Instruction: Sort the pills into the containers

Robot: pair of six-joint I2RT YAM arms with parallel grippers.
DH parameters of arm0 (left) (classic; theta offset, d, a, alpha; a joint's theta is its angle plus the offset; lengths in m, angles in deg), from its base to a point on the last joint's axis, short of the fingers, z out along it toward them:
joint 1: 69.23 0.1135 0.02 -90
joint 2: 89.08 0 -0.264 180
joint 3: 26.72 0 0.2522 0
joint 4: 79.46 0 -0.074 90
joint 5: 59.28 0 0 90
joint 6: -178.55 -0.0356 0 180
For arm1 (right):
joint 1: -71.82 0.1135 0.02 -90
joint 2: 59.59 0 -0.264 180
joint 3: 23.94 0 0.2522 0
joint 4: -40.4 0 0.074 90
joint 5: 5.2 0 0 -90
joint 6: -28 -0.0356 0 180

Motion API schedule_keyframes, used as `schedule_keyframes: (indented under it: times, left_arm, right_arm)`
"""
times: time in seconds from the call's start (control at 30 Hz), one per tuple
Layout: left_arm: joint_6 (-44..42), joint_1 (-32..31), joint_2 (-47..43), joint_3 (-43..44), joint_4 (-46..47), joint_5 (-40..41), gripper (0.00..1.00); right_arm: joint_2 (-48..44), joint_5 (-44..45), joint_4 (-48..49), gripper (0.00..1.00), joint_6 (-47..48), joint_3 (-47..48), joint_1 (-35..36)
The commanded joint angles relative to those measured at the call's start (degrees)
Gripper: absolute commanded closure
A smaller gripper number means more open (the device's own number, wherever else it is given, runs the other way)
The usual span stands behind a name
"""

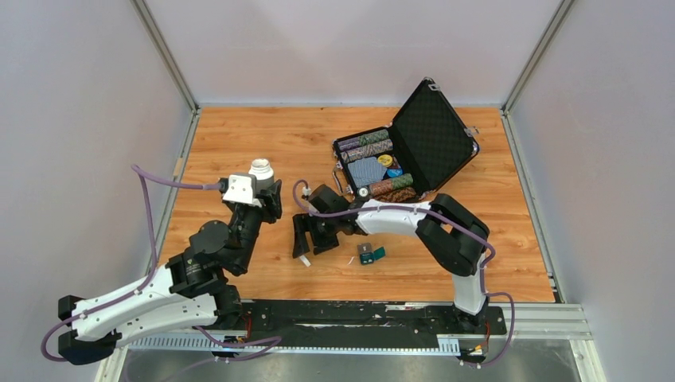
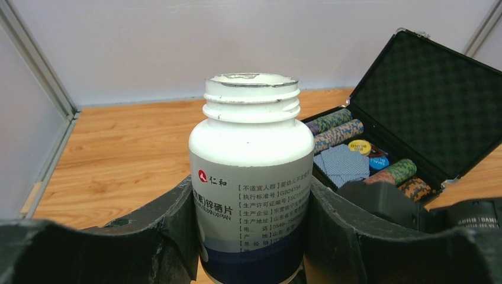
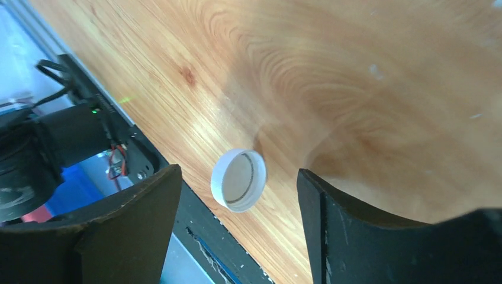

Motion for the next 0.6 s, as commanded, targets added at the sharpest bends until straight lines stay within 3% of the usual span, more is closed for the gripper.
schedule_keyframes:
  times: [0.0,0.27,0.47,0.57]
  left_arm:
    - [-0.8,-0.1,-1.3,1.8,1.8,1.1,1.0]
    - [-1.2,-0.1,-2.1,1.7,1.8,1.5,1.0]
    - [-1.0,-0.1,-2.1,1.6,1.8,1.5,1.0]
    - [-1.0,-0.1,-2.0,1.5,1.8,1.5,1.0]
  right_arm:
    - [-2.5,14.2,-7.9,0.32,2.7,4.7,5.3]
    - [1.5,25.7,-16.1,0.39,4.1,11.4,9.8]
    - [3.1,31.1,-19.8,0.62,3.8,12.2,10.1]
    - [2.3,31.6,-20.0,0.65,4.4,11.3,10.2]
